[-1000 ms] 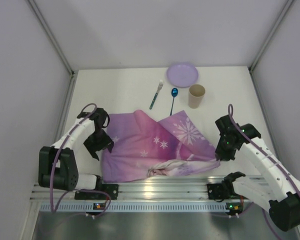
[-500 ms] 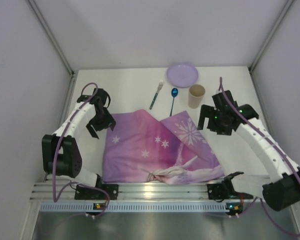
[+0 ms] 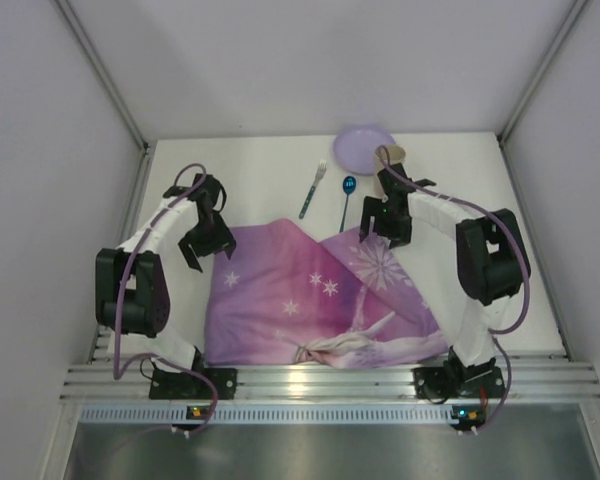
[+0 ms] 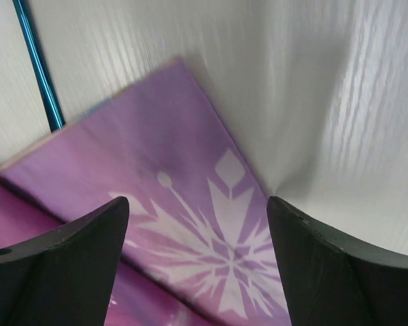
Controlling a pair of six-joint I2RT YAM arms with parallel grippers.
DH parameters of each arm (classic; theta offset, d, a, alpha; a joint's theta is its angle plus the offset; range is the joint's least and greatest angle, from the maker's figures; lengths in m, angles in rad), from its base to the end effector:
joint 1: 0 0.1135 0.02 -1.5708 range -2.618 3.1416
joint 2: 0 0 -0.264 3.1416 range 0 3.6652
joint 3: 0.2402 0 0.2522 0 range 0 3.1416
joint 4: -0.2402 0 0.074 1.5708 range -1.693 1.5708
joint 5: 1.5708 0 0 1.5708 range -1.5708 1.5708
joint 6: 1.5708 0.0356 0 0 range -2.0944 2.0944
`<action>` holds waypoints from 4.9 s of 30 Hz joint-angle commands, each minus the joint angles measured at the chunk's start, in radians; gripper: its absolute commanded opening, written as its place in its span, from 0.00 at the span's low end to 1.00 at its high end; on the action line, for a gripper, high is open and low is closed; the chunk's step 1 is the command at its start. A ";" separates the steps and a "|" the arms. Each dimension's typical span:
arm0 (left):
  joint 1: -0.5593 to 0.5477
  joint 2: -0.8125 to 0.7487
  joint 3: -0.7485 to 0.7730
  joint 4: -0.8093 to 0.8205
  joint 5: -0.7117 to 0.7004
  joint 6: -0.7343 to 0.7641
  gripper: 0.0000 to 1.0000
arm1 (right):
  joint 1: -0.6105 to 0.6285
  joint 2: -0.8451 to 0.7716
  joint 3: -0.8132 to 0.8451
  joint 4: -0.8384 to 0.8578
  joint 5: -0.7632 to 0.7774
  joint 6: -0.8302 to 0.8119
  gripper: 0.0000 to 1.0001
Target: Set the dinner table for one person
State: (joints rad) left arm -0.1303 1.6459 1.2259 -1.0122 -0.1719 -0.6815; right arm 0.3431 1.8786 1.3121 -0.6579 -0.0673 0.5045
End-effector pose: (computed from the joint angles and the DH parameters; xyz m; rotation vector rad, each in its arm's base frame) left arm 0.3012 -0.0333 0.2236 -0.8178 2.8271 0.1523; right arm 0.3533 0.1288 0.1812 0.2122 2.8310 0.2913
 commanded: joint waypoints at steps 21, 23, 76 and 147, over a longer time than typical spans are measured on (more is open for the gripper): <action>0.015 0.227 -0.054 0.211 0.101 0.034 0.04 | 0.007 0.120 -0.028 0.096 0.058 0.016 0.00; 0.015 0.247 -0.055 0.215 0.097 0.036 0.00 | 0.005 0.120 -0.022 0.078 0.090 0.012 0.00; -0.057 0.144 0.164 0.314 0.201 0.161 0.48 | -0.481 -0.019 0.472 -0.430 0.422 0.006 1.00; -0.195 0.480 0.555 0.181 0.245 0.247 0.47 | -0.733 0.242 0.501 -0.190 0.248 -0.127 0.21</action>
State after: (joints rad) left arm -0.3264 2.1254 1.7313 -0.8165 0.0849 -0.4393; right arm -0.4255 2.2150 1.8065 -0.8593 0.2180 0.3626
